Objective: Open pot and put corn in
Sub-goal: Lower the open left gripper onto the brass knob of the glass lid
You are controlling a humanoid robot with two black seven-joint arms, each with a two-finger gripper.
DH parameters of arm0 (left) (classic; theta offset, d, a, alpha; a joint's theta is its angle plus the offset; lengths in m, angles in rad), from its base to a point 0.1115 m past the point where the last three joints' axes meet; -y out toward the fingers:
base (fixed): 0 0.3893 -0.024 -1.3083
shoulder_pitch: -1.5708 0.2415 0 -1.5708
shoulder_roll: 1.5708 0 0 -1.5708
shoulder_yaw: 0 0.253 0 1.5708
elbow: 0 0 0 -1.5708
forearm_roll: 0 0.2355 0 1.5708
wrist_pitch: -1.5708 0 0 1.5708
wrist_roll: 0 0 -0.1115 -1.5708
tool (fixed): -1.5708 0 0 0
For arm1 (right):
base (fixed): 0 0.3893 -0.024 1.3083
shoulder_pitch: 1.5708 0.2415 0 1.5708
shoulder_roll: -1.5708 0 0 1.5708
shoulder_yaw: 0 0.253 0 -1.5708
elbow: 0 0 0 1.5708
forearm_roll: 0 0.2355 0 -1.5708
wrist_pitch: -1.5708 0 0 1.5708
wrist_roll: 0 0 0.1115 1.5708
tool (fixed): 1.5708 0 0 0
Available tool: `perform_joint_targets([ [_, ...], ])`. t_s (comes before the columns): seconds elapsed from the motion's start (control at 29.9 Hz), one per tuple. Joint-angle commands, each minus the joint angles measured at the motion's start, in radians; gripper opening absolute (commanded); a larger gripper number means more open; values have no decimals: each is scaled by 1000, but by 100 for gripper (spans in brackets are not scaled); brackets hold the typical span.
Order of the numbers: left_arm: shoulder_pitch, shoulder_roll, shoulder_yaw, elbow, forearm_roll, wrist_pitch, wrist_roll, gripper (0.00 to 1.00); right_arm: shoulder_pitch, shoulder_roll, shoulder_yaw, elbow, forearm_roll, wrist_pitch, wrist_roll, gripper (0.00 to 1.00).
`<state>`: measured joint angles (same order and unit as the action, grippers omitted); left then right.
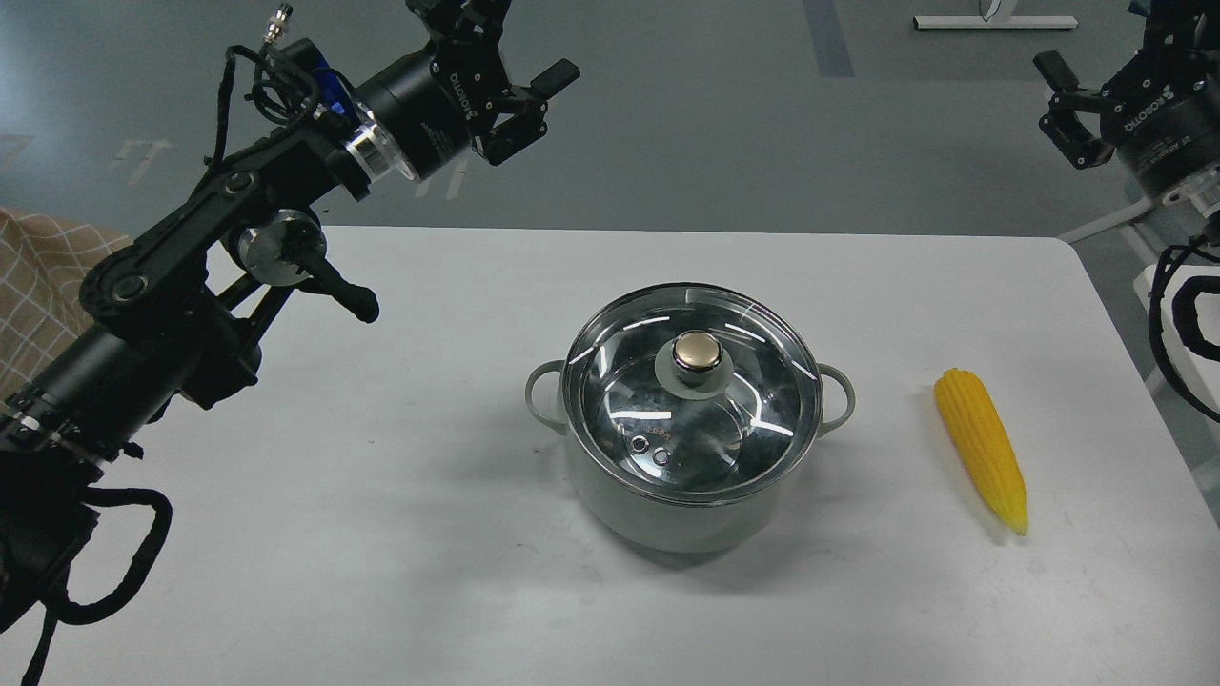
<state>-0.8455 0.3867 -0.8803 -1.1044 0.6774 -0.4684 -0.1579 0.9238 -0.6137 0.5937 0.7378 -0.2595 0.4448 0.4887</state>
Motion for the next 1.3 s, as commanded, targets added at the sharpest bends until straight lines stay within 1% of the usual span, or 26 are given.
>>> perform_joint_targets([
  [0.0,-1,12,1,-92,186,2,-3,97,0,-1,0,0,-1,0,0,100],
  [0.03,-1,17,1,-112,236,1,-3,97,0,-1,0,0,-1,-1,0,100],
  [0.07,-1,27,1,-159,342,2,-12,97,-2,-1,0,-1,-1,-2,0,100],
  [0.1,-1,31,1,-181,393,1,-18,97,-2,-1,0,-1,-1,-2,0,100],
  [0.17,-3,43,3,-260,575,2,-46,97,-3,-1,0,-1,-3,-2,0,100],
  [0.23,-1,43,4,-296,667,2,-54,97,-5,-1,0,-1,-3,-2,0,100],
  [0.3,-1,43,6,-343,805,2,-71,97,-13,-1,0,0,-3,-3,0,100],
  [0.37,-4,46,44,-392,983,10,-109,97,-16,-1,0,0,-3,-3,0,100],
  [0.4,-6,47,59,-405,1025,10,-121,97,-17,-1,0,0,-3,-3,0,100],
  [0.43,-6,57,85,-428,1104,14,-143,97,-20,-1,0,0,-3,-3,0,100],
  [0.5,-4,67,112,-446,1178,22,-163,96,-23,-1,0,0,-3,-3,0,100],
  [0.53,-4,73,141,-460,1242,39,-176,96,-25,-1,0,0,-3,-3,0,100],
  [0.67,-10,74,253,-462,1409,134,-200,95,-33,-1,0,2,-1,-3,0,100],
  [0.77,-17,73,313,-448,1499,186,-201,95,-34,-1,0,2,-3,-5,0,100],
  [0.87,-12,70,362,-404,1504,240,-201,95,-39,-1,0,3,-3,-5,0,100],
  [0.9,-12,70,362,-403,1504,240,-201,95,-39,-1,0,3,-3,-5,0,100],
  [1.07,-7,63,397,-336,1504,293,-206,92,-51,-11,0,14,-3,-5,0,100],
  [1.17,-6,63,417,-327,1504,315,-209,87,-54,-11,0,14,-3,-5,0,100],
  [1.2,-6,63,428,-327,1504,318,-209,83,-57,-12,1,14,-3,-5,0,100],
  [1.27,-6,61,442,-327,1504,318,-209,82,-63,-11,6,14,-3,-5,0,100],
])
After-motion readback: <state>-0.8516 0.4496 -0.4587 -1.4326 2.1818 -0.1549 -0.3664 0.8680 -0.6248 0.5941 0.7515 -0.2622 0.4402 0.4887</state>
